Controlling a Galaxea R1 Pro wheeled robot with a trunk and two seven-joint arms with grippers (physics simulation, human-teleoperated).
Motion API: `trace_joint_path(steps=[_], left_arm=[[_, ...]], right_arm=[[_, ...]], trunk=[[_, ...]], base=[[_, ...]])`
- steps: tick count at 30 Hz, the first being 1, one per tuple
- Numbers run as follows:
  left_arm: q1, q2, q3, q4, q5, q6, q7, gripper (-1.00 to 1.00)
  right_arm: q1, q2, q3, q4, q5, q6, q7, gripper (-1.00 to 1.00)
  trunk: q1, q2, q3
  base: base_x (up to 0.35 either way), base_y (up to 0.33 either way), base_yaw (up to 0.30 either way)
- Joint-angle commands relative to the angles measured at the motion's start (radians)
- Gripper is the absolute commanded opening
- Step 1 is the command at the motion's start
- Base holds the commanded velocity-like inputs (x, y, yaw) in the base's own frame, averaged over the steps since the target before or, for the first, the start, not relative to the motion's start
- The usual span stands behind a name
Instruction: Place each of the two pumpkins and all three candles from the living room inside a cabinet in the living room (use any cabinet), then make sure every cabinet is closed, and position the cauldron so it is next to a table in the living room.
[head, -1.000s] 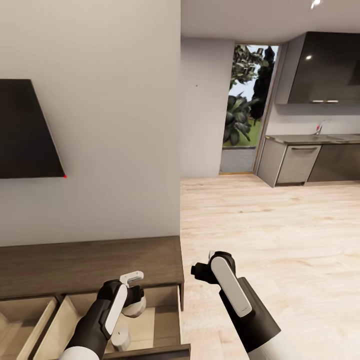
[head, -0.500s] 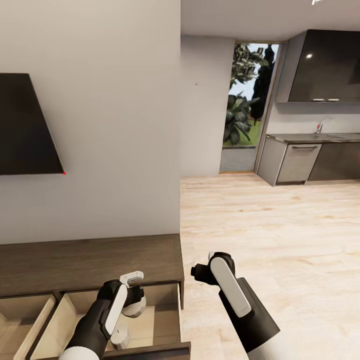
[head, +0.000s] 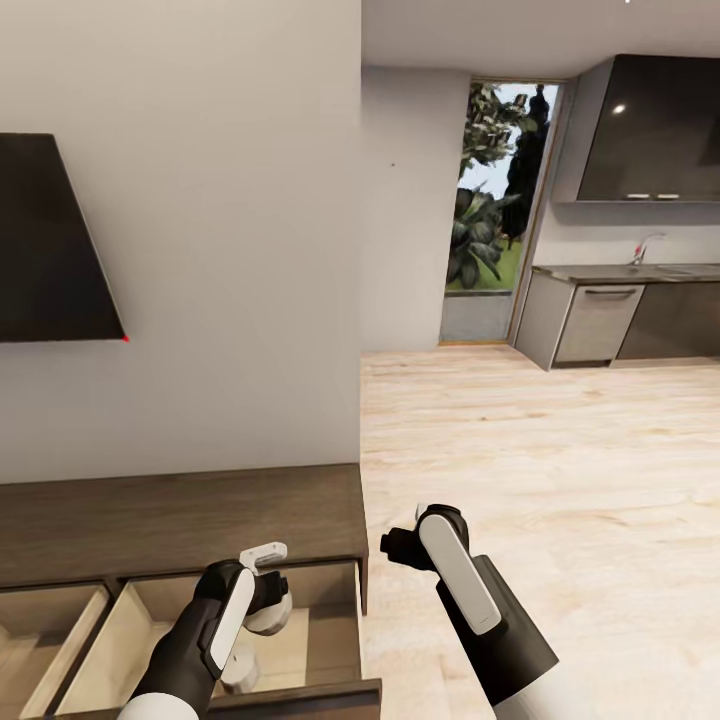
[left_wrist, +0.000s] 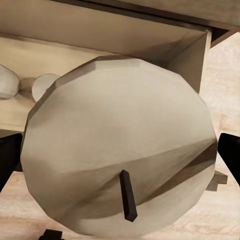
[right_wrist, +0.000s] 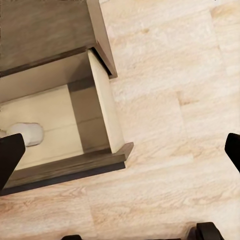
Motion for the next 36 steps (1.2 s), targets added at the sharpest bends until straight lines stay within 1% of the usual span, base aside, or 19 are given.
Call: trace_joint_path(steps=[1,18,27,36], left_arm=[[0.000,0.000,0.000,0.000,0.000,0.000,0.000,-1.00],[0.000,-0.001,0.001,0.000,0.003,0.006,0.001,-1.00],[0.000,-0.002,0.003,-0.017,0.006,0.008,-0.001,-1.00],[0.000,-0.002,0.003,-0.018,0.006,0.008,-0.002,-1.00]], right_arm=[[0.000,0.000,0.000,0.000,0.000,0.000,0.000,1.00],[0.000,0.000,0.000,0.005,-0.001,-0.001,0.003,1.00],[0.000,0.000,0.000,0.005,0.000,-0.001,0.003,1.00],[0.000,0.000,0.000,0.005,-0.001,-0.001,0.003,1.00]], trunk=[[0.004,-0.007,-0.003],[0.069,-0.126,-0.056],[0.069,-0.126,-0.056],[0.104,-0.189,-0.085]], base=[[0.000,0.000,0.000],[0.000,0.000,0.000],[0.000,0.000,0.000],[-0.006,0.000,0.000]])
